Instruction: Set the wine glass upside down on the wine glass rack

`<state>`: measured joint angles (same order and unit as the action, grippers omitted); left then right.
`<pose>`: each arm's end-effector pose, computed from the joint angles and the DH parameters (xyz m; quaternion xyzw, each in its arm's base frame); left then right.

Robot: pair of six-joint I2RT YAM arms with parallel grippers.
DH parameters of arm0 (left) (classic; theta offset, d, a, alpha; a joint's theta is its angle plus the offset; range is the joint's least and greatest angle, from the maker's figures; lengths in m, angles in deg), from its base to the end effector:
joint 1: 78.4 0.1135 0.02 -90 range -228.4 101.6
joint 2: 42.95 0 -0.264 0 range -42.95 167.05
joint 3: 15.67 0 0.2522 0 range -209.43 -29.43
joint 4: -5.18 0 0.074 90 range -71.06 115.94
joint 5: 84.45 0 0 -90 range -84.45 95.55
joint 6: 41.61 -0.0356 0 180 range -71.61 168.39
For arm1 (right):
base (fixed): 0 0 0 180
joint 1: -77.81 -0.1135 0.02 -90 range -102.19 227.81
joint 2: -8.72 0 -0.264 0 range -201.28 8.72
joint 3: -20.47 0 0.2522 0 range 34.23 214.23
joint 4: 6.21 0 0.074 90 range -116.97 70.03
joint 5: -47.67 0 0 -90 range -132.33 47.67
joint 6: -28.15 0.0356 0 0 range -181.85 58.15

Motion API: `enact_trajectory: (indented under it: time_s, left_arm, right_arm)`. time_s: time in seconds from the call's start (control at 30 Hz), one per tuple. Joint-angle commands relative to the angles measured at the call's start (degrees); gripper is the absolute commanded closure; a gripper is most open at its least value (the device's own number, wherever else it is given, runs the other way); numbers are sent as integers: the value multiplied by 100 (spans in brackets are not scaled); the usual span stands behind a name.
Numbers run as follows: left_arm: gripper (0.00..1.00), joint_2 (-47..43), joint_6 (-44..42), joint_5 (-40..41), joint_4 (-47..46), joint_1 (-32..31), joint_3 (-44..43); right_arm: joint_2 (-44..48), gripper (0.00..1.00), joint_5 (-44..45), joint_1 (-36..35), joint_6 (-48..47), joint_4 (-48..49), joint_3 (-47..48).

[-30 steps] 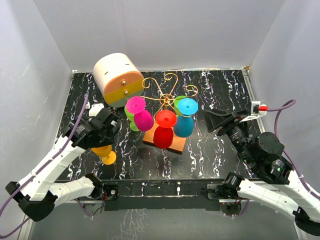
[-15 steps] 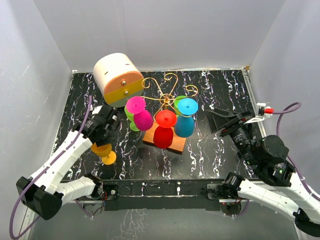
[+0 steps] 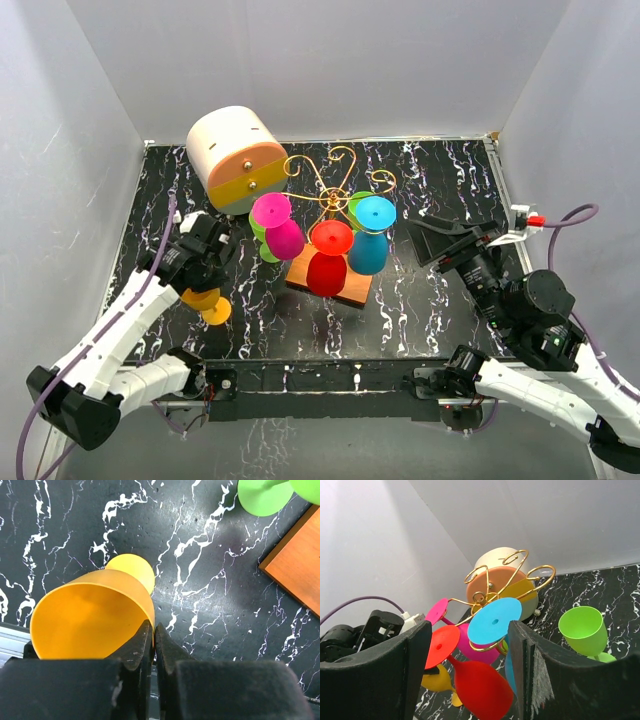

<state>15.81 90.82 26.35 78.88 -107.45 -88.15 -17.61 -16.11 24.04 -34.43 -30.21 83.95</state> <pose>0.1650 -0.0772 0.3061 -0.1571 0.9381 -0.0073 0.3086 0.0644 0.0613 0.4070 0.0351 0.6299 0.3895 0.6711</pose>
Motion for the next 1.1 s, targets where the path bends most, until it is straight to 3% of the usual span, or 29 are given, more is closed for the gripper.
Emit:
enact_trajectory:
  time_s: [0.0,0.2,0.43,0.53,0.73,1.07]
  left_arm:
    - [100,-259,-125,492,53,34,-433]
    - [100,-160,-627,1411,339,32,-2029]
    - [100,-374,-1574,2093,-660,32,-3545]
    - [100,-541,-1738,1859,-1269,37,-3950]
    - [100,-1186,-1892,914,-3340,32,-3512]
    - [100,-844,-1264,-554,-4077,32,-3785]
  right_arm:
    - [-169,39,-146,-4,109,417,199]
    - [-753,39,-766,-9,87,386,766]
    - [-1866,35,-1642,-9,107,192,1759]
    - [-2160,31,-2007,-10,211,601,1905]
    - [-2835,28,-2281,-4,843,1492,1971]
    - [-3703,32,-2357,-10,2475,3335,1732]
